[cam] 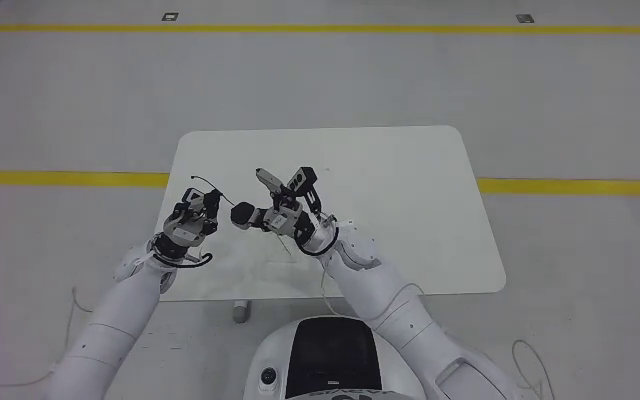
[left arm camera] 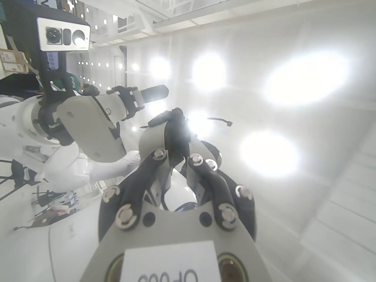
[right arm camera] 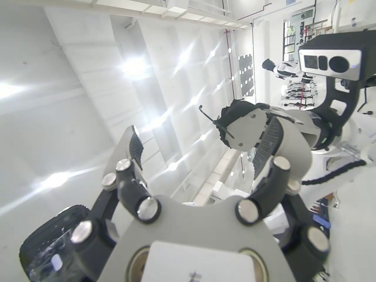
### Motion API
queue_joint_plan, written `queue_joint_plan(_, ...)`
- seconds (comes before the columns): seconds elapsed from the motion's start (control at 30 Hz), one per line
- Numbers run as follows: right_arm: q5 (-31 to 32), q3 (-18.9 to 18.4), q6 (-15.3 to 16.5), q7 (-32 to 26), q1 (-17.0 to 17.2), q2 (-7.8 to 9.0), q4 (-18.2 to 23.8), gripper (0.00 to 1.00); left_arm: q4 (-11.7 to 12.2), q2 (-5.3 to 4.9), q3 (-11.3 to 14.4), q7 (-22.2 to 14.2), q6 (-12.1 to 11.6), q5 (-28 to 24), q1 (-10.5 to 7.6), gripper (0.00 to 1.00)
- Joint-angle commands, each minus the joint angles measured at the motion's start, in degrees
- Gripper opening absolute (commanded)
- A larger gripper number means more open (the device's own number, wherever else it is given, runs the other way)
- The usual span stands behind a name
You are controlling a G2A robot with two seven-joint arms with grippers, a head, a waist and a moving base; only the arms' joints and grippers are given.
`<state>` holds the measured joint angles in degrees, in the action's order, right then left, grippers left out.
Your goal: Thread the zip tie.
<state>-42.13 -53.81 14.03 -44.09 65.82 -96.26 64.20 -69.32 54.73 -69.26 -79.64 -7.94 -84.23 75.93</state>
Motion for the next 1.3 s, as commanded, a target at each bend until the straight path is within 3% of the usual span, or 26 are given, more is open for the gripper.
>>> queue_joint_plan(0.0,-0.26,0.09,-0.40,0.72,0.77,0.04,1.04,1.00,0.00,0.00,0.00,0.00,0.00,0.00,0.00,0.00)
queue_joint_plan(0.17,-2.33,-0.14,-0.35,-0.74,1.17,0.09,1.38,1.00,0.00,0.00,0.00,0.00,0.00,0.00,0.00,0.00)
queue_joint_plan(0.2,-2.32,-0.11,-0.17,-0.89,1.05,0.09,1.28,0.81,0.00,0.00,0.00,0.00,0.00,0.00,0.00,0.00)
queue_joint_plan(0.23,-2.31,0.02,0.10,-1.11,0.95,0.07,1.08,0.51,0.00,0.00,0.00,0.00,0.00,0.00,0.00,0.00)
queue_joint_plan(0.33,-3.12,0.34,-0.08,-1.68,0.83,-0.02,0.46,0.40,0.00,0.00,0.00,0.00,0.00,0.00,0.00,0.00)
queue_joint_plan(0.53,-4.04,0.87,0.29,-2.27,0.45,-0.20,-1.03,0.27,0.00,0.00,0.00,0.00,0.00,0.00,0.00,0.00)
queue_joint_plan(0.97,-3.41,2.59,1.03,-1.48,-0.79,-0.73,-3.52,0.18,0.00,0.00,0.00,0.00,0.00,0.00,0.00,0.00)
queue_joint_plan(1.27,-3.03,2.92,1.35,-1.25,-0.92,-0.83,-3.87,0.06,0.00,0.00,0.00,0.00,0.00,0.00,0.00,0.00)
